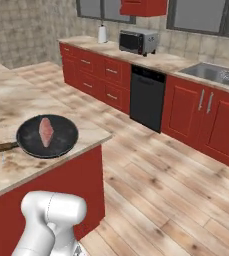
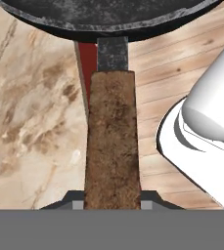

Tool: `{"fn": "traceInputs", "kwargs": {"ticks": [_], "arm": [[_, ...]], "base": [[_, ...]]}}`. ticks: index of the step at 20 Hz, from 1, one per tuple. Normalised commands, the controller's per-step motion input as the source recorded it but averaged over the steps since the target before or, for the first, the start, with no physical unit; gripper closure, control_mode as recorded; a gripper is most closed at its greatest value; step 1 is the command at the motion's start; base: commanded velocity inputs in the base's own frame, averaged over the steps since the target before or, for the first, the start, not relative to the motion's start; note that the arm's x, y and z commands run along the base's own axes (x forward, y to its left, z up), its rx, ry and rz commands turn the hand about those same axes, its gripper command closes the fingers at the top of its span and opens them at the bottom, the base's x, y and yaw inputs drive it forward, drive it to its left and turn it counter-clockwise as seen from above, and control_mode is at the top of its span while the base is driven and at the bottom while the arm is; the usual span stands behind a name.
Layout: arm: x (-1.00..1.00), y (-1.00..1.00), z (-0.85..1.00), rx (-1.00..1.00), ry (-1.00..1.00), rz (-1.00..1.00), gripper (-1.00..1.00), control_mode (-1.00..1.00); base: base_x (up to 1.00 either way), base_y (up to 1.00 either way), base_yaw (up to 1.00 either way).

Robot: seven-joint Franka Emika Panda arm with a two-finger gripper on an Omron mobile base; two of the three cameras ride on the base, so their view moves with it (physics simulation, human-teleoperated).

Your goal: Pick up the pan with the steak in it and place it on the dining table. Then place the steak on the plate.

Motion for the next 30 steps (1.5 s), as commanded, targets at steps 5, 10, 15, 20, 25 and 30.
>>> {"fn": "traceInputs", "kwargs": {"ticks": [5,10,15,20,25,30], "arm": [[0.00,0.00,0.00,0.00,0.00,0.00,1.00,1.00],[0.00,0.00,0.00,0.00,0.00,0.00,1.00,1.00],[0.00,0.00,0.00,0.00,0.00,0.00,1.00,1.00],[0.00,0.00,0.00,0.00,0.00,0.00,1.00,1.00],[0.00,0.00,0.00,0.00,0.00,0.00,1.00,1.00],[0.00,0.00,0.00,0.00,0.00,0.00,1.00,1.00]], "base": [[-0.19,0.07,0.46],[-0.17,0.08,0.46],[-0.20,0.08,0.45],[-0.21,0.07,0.45],[-0.21,0.06,0.45],[-0.24,0.48,0.29]]}}
